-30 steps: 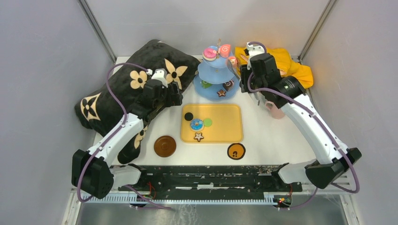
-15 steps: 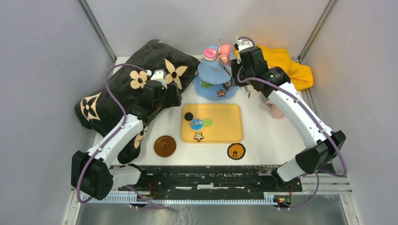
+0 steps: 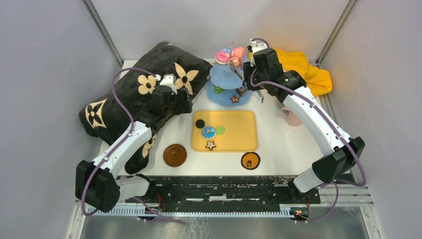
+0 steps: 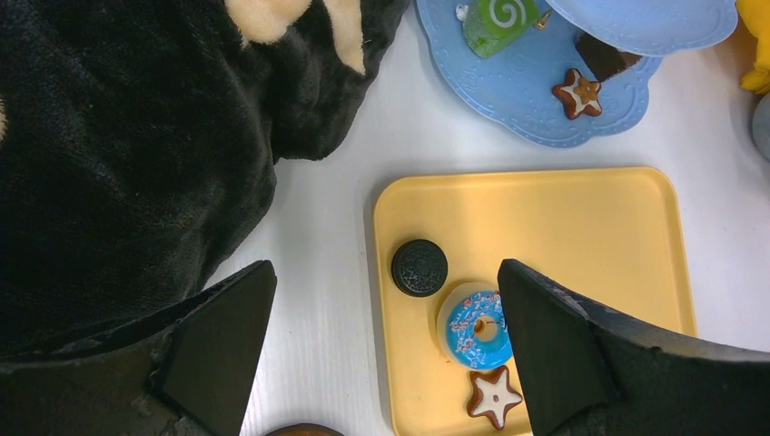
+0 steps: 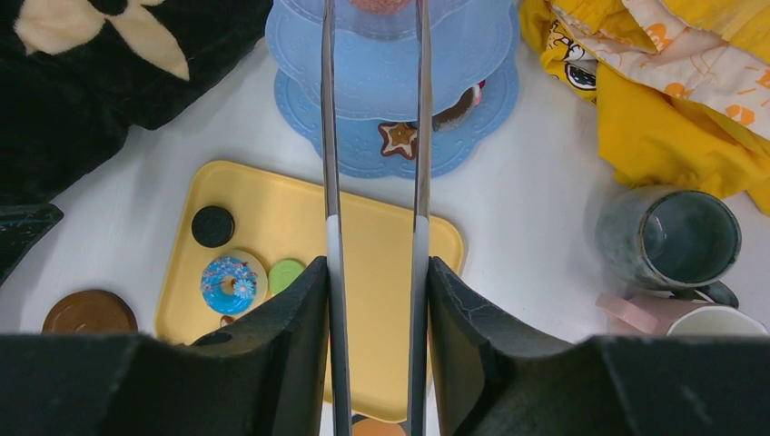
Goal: Serve the afternoon tea
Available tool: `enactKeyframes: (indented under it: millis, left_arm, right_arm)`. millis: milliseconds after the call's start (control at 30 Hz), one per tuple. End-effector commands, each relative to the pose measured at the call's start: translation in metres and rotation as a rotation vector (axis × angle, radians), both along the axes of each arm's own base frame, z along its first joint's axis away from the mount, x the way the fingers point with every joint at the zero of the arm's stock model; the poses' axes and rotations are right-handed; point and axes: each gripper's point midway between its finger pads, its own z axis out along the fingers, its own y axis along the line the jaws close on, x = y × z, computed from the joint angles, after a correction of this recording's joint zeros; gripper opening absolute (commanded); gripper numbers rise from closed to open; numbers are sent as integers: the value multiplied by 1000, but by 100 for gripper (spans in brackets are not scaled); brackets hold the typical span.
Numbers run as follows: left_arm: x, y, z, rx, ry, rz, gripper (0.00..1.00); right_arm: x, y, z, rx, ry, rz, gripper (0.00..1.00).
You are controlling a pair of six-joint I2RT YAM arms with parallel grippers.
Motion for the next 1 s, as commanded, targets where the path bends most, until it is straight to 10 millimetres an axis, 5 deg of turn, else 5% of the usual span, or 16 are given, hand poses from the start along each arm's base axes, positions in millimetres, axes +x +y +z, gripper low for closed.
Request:
enactKeyframes:
  millis: [0,600,967]
  left_arm:
    - [3,4,15,-5,-50,16,99]
    - [2,4,16,-12,-52,16,99]
    - [1,1,14,-26,-46,7,99]
  right_arm:
    - [12,4,38,77,-117,-14,45]
    - [5,-2,45,74,-129,-18,52]
    - [-47,-7,83,172,-208,96,51]
